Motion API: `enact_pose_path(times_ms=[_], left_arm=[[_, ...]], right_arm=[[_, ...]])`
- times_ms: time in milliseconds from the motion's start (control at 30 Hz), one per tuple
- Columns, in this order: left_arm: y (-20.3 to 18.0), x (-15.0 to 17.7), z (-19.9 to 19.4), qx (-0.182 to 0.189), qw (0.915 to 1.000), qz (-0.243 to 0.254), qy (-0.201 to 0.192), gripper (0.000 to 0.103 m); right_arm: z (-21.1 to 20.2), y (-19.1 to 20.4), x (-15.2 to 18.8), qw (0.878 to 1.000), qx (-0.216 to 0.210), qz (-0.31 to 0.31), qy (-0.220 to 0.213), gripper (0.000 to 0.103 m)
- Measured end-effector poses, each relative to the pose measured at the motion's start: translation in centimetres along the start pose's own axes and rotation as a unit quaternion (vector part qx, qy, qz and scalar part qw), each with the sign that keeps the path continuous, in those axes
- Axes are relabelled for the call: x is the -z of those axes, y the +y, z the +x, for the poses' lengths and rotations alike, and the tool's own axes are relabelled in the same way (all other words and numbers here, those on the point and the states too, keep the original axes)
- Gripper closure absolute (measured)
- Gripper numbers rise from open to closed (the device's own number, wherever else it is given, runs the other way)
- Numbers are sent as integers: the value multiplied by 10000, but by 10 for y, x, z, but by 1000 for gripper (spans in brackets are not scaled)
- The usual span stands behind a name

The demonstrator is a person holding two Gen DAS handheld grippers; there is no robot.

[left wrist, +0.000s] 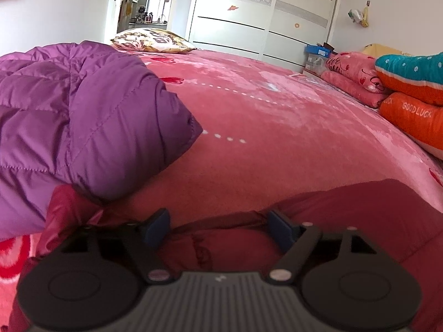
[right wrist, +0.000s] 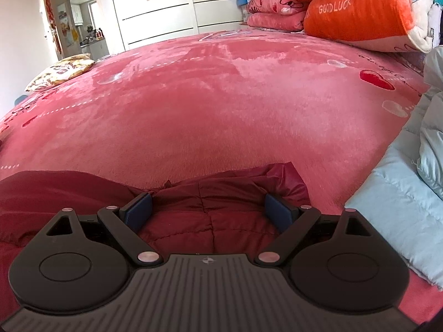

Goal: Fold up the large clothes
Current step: 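Grasp the folded edge of the dark red jacket with both tools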

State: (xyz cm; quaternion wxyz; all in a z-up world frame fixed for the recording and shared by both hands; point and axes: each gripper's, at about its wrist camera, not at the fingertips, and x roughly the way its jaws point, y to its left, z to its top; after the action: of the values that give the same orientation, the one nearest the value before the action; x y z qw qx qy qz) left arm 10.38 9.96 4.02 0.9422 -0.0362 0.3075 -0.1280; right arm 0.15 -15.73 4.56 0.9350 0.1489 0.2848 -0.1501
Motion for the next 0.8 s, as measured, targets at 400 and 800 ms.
enact_pose_path(times_ms=[400, 800], left_arm=[[-24, -4, -2, -723, 9953, 638, 101, 16], [0, -37, -131, -470, 9984, 303, -56, 11]], right_arm=[[-2, -8, -3, 9995, -196, 239, 26, 0], [-48, -88, -16, 9530, -1965, 2305, 84, 0]])
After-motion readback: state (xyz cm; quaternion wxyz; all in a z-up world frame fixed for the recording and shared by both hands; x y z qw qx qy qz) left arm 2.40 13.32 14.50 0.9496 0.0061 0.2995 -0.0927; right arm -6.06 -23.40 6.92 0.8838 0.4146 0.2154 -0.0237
